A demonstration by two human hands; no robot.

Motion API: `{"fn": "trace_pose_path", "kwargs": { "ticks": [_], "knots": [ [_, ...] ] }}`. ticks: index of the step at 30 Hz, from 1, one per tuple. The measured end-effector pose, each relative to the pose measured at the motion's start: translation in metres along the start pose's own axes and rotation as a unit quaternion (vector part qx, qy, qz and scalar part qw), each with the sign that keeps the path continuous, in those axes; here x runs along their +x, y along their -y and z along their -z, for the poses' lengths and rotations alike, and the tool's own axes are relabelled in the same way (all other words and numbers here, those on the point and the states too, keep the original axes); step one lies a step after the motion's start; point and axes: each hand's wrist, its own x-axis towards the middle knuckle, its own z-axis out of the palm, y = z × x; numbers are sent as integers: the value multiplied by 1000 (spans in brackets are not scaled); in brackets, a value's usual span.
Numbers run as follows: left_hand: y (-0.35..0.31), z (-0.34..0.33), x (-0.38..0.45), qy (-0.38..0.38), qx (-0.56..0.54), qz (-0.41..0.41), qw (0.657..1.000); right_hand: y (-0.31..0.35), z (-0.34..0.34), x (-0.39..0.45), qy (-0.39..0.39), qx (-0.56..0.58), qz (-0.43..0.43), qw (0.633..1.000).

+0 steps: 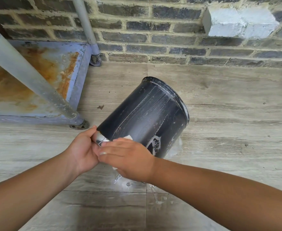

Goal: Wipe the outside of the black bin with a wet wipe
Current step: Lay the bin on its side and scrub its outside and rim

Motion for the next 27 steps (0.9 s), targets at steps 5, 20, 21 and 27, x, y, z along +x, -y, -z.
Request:
{"fn": "trace_pose_path", "kwargs": {
  "ticks": [5,20,21,27],
  "knots": [
    [23,1,-4,29,-7,-3,1000,-25,35,1,-24,32,-94,995],
    [25,9,10,-4,-24,-23,999,-28,-7,-7,-15,13,-166,986],
    [25,9,9,3,-25,-14,1000,-17,-14,-11,-15,42,-146,988],
    [23,9,6,9,20,60,998,16,-21,-22,-22,178,-114,977]
  ]
}}
